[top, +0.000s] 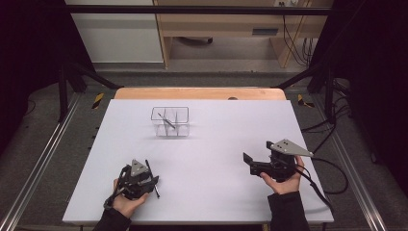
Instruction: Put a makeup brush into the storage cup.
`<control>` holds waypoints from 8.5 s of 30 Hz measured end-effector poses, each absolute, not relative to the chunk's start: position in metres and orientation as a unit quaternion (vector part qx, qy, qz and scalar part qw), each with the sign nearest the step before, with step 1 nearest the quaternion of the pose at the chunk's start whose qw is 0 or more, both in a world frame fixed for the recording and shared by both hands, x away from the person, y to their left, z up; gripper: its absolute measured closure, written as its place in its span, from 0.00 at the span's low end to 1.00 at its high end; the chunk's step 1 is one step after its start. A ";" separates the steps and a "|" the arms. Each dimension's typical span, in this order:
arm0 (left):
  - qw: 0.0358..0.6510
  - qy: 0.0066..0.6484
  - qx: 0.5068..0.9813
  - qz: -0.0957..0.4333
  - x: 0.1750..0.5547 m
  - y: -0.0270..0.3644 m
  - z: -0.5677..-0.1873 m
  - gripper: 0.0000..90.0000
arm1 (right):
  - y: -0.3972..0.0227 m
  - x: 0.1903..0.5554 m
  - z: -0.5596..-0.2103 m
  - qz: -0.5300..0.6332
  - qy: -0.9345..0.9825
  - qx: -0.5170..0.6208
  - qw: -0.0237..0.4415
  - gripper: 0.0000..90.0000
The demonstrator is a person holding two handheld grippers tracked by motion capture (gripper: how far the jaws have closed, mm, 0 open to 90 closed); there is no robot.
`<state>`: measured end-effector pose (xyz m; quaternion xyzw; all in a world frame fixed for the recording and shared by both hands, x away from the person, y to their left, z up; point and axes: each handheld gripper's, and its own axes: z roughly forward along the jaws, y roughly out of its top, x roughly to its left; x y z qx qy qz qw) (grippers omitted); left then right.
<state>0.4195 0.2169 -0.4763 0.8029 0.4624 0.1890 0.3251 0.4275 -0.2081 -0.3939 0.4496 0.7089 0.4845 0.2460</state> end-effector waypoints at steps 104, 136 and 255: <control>0.224 0.360 0.900 0.105 0.446 0.197 -0.455 0.64 | -0.207 0.429 -0.393 0.490 0.712 0.445 0.235 0.08; 0.205 0.349 0.909 0.096 0.442 0.187 -0.454 0.92 | -0.205 0.429 -0.396 0.482 0.719 0.443 0.233 0.09; 0.280 0.066 0.956 0.051 0.446 0.106 -0.373 0.92 | -0.086 0.410 -0.380 0.265 0.938 0.132 0.183 0.26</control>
